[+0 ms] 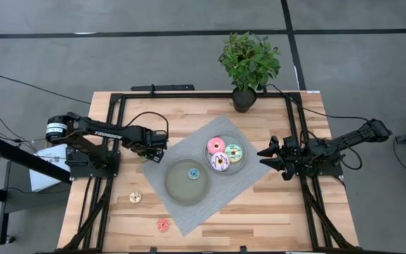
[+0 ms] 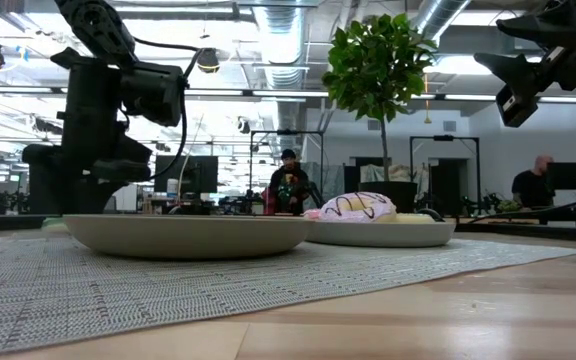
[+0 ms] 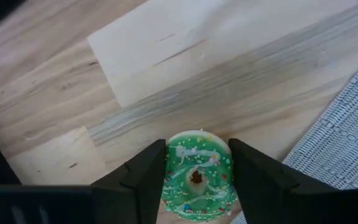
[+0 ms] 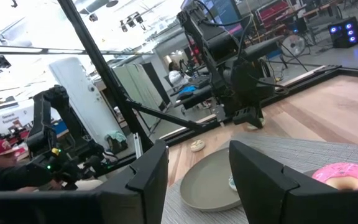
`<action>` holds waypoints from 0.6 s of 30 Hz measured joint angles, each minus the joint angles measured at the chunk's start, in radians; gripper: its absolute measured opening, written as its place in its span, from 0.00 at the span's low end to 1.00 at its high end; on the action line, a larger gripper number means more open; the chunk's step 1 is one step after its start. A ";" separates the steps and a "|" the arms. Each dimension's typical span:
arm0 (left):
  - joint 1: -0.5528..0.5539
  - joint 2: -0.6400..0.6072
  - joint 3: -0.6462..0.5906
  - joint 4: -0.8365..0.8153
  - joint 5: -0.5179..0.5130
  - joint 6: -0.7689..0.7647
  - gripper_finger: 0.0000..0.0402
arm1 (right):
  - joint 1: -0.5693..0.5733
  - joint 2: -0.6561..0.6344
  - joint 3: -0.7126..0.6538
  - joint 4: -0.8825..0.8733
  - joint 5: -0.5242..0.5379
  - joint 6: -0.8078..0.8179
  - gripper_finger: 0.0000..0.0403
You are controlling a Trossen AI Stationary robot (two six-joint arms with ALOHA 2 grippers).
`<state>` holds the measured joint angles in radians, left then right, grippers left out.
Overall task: Pick & Place donuts
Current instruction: Put the small green donut on the dark gray plate
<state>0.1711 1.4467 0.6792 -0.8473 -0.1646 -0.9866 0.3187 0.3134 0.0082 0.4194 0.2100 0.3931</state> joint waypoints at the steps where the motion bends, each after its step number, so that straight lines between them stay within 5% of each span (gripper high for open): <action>1: 0.000 0.000 0.000 0.000 0.000 -0.002 0.41 | 0.000 0.000 0.000 0.000 0.000 0.000 0.40; 8: 0.000 0.000 0.026 -0.027 0.020 -0.009 0.41 | 0.000 0.000 0.000 -0.001 0.000 0.000 0.40; 18: -0.112 -0.001 0.233 -0.052 0.040 -0.028 0.41 | 0.000 0.000 0.000 -0.004 0.000 0.000 0.40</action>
<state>0.0587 1.4460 0.9125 -0.8996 -0.1248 -1.0150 0.3186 0.3134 0.0079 0.4156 0.2100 0.3931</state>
